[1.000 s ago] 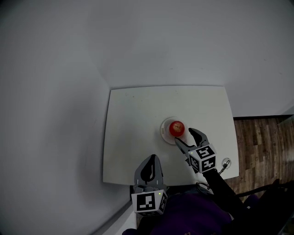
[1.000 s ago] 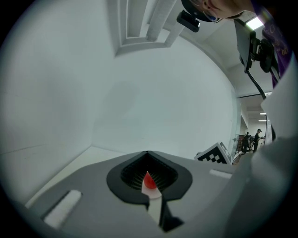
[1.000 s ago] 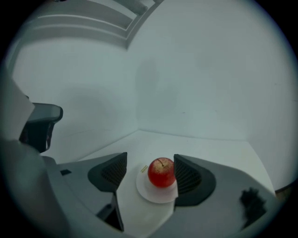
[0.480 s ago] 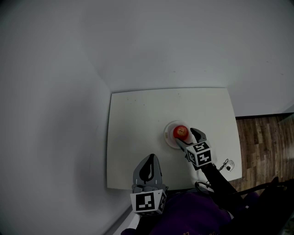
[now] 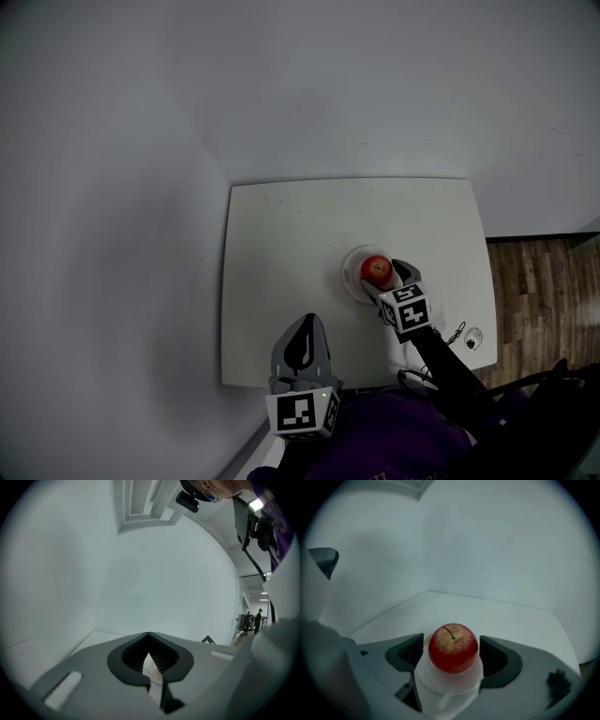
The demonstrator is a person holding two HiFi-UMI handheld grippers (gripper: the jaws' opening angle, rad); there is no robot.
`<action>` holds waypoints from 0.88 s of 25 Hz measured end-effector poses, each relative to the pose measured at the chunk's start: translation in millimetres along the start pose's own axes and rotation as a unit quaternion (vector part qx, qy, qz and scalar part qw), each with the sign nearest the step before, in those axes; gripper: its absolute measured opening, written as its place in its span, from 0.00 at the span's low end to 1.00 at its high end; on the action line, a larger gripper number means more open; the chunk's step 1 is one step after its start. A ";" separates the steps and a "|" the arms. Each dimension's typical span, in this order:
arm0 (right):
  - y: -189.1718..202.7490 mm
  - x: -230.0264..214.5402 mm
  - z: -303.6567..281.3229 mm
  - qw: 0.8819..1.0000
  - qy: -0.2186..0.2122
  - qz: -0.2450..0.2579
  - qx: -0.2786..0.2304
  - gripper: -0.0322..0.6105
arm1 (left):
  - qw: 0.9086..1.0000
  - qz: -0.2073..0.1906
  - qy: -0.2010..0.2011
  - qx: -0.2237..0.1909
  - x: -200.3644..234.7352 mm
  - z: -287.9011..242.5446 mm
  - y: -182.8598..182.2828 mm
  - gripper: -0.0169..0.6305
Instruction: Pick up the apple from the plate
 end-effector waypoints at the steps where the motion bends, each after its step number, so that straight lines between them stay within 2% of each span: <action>1: 0.3 -0.3 -0.8 1.000 0.000 0.000 0.002 0.61 | 1.000 0.000 -0.001 -0.001 0.8 0.1 -0.4 0.04; 14: 8.8 0.4 -11.8 0.999 -0.011 0.003 0.032 0.61 | 1.000 0.005 -0.006 -0.004 7.3 -0.8 -2.0 0.04; 22: -8.9 -7.2 -0.3 1.000 0.006 0.013 0.002 0.61 | 1.000 0.002 -0.006 -0.008 6.8 -2.1 -6.6 0.04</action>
Point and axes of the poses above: the fingertips, and each gripper's own axes: z backward along the fingers, x to its left, y out of its underside, the point moved 1 cm from there along z, backward along the fingers, and after that the axes turned 8 degrees about z, right-handed, at the moved point
